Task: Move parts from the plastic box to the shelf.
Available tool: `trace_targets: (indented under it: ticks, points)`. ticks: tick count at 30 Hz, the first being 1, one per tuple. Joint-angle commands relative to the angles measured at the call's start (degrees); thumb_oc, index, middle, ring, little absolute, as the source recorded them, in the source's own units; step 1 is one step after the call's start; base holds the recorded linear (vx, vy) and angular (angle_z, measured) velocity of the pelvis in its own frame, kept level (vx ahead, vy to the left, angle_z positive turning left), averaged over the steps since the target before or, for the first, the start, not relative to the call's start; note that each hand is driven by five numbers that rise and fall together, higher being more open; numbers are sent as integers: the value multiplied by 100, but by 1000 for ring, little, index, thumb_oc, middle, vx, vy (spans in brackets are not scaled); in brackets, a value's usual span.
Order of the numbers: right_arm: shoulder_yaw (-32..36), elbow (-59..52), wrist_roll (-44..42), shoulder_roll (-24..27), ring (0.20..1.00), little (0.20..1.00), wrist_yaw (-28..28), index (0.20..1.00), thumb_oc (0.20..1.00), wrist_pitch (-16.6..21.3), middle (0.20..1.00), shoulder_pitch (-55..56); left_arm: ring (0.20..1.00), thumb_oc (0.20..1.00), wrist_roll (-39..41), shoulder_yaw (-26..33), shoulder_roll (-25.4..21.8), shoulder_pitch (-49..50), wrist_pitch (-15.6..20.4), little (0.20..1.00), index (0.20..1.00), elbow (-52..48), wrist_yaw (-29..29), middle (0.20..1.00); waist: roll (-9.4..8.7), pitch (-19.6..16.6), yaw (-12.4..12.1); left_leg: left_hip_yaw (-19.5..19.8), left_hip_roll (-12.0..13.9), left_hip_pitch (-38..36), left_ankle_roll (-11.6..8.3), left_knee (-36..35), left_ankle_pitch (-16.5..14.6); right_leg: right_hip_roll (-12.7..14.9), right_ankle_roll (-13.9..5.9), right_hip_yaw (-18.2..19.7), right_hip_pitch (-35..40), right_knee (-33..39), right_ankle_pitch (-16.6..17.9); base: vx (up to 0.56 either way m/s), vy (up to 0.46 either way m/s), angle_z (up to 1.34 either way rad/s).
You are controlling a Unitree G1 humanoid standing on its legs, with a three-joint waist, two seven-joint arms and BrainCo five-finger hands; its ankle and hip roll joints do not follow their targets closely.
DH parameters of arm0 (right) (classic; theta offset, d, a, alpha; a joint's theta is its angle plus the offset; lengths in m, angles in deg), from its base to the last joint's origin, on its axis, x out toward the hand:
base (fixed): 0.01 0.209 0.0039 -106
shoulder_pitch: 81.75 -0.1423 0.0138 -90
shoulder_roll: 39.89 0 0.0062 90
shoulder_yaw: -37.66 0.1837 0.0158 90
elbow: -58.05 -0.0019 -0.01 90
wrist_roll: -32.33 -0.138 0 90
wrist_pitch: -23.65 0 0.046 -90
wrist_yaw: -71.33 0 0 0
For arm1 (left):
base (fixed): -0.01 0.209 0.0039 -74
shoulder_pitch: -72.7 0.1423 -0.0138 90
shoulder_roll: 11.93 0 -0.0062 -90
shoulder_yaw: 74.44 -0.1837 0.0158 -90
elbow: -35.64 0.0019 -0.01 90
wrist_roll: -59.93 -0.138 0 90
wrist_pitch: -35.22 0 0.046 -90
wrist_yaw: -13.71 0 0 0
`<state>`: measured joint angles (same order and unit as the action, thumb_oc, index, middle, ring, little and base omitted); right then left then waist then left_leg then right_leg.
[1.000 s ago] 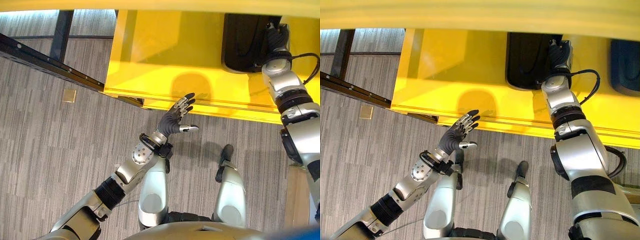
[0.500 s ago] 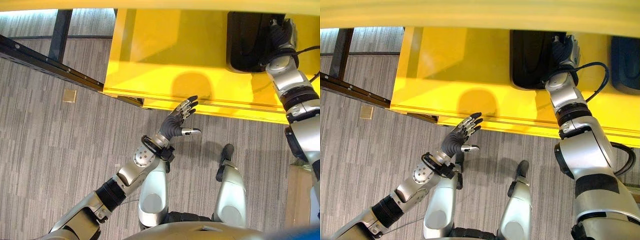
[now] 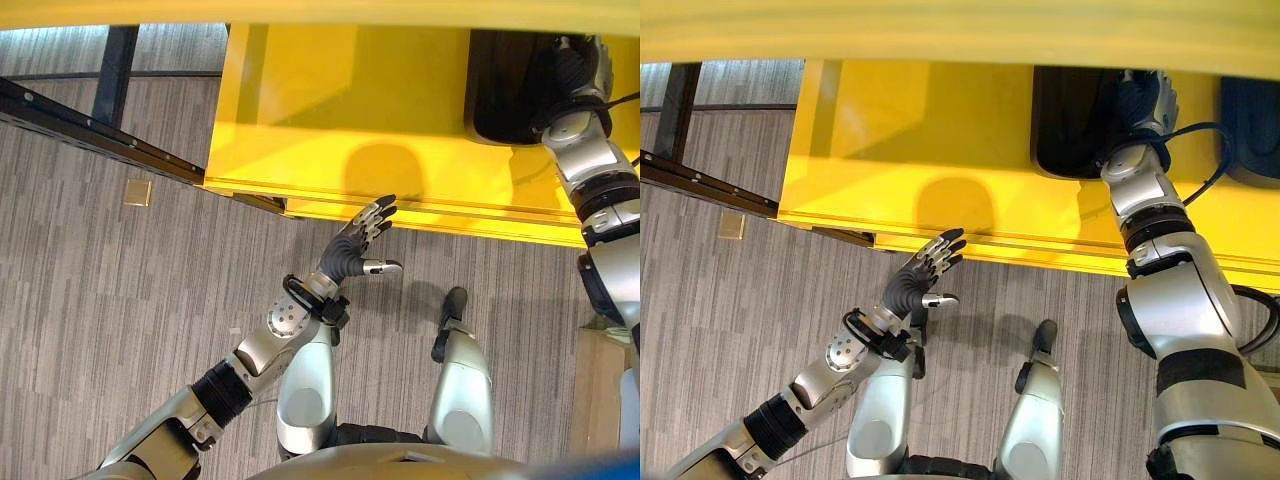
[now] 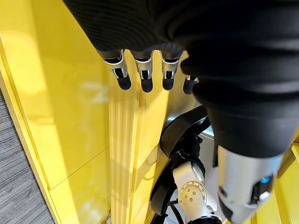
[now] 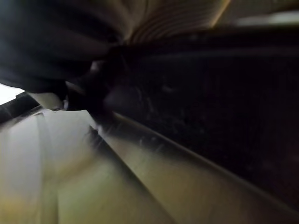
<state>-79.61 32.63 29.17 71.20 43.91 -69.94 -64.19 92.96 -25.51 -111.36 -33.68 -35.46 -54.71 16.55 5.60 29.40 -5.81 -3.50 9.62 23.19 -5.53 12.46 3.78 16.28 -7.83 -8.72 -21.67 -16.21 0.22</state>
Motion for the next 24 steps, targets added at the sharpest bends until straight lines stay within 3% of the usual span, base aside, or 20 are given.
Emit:
trace_targets:
  ticks: [1, 14, 24]
  points:
    - [-246, 29, -1, 405, 200, 200, -361, 200, 200, -131, 200, -253, 1000, 1000, -44, -101, 10, 107, 435, 1000, 1000, -389, -92, 1000, 51, 40, -127, -259, -285, 47, 349, 320, -231, -351, 464, -375, -206, -935, -466, 0, 0, 0]
    - [80, 69, -595, 144, 200, 200, -132, 200, 200, -121, 200, -68, 1000, 1000, -132, -43, 93, -44, 528, 1000, 1000, -398, 61, 1000, 84, 40, -83, -298, -298, 31, 341, 306, -241, -316, 496, -360, -267, -1038, -519, 0, 0, 0]
    - [-107, -1, 272, 163, 200, 200, -134, 200, 200, 62, 200, -130, 1000, 1000, -119, -2, 107, -64, 563, 1000, 1000, -354, 49, 1000, 102, 40, -87, -295, -299, 19, 344, 279, -215, -312, 494, -349, -284, -1050, -508, 0, 0, 0]
